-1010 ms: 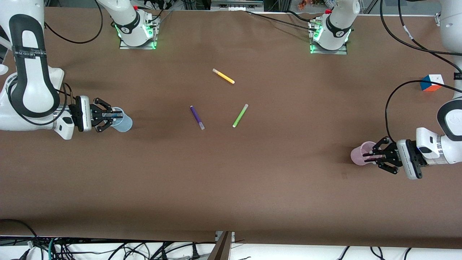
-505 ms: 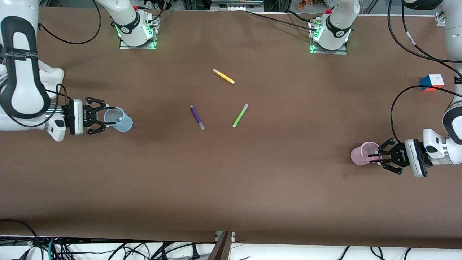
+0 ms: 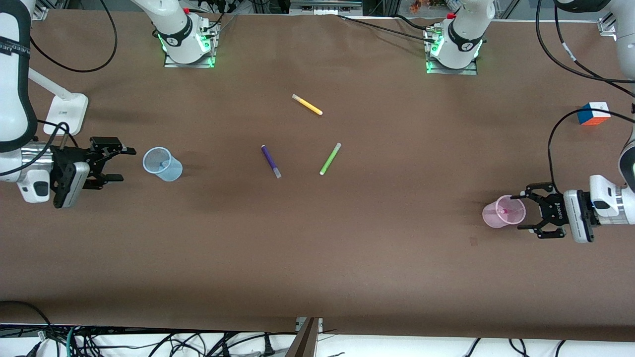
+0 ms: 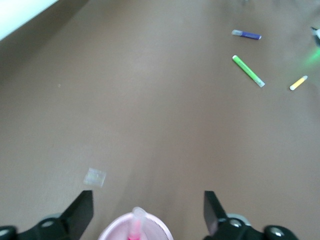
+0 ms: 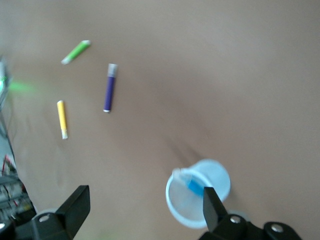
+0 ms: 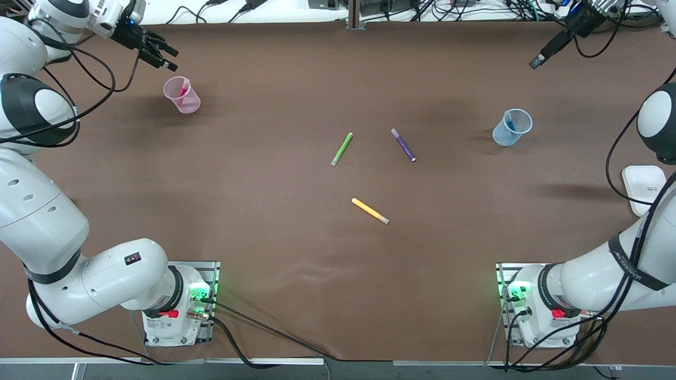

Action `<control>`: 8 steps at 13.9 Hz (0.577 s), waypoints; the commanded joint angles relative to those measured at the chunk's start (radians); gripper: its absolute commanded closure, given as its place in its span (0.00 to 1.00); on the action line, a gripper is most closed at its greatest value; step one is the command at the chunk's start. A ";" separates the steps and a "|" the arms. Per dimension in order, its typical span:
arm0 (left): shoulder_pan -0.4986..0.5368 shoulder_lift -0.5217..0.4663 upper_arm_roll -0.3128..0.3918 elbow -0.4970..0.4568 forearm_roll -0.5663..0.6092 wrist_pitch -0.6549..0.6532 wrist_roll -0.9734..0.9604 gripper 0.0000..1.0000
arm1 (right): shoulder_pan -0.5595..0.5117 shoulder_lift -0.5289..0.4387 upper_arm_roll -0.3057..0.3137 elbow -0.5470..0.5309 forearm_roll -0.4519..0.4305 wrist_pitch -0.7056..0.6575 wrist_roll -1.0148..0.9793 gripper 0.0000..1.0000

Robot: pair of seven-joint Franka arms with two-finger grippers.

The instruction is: Place pink and blue markers in matching cups

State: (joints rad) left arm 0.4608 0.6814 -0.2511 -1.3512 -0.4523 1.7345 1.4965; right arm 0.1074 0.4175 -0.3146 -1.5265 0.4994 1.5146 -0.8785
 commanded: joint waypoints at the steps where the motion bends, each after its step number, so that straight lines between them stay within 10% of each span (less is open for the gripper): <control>1: -0.022 -0.100 -0.004 -0.008 0.093 -0.070 -0.218 0.00 | 0.014 0.006 0.006 0.042 -0.073 -0.043 0.314 0.00; 5: -0.083 -0.215 -0.007 -0.012 0.246 -0.144 -0.569 0.00 | 0.086 -0.023 0.020 0.042 -0.211 -0.045 0.699 0.00; 8: -0.177 -0.310 -0.007 -0.012 0.384 -0.219 -0.900 0.00 | 0.060 -0.126 0.144 -0.007 -0.359 -0.044 0.858 0.00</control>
State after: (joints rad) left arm 0.3444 0.4487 -0.2654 -1.3454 -0.1596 1.5542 0.7819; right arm 0.1864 0.3849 -0.2353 -1.4915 0.2265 1.4868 -0.1128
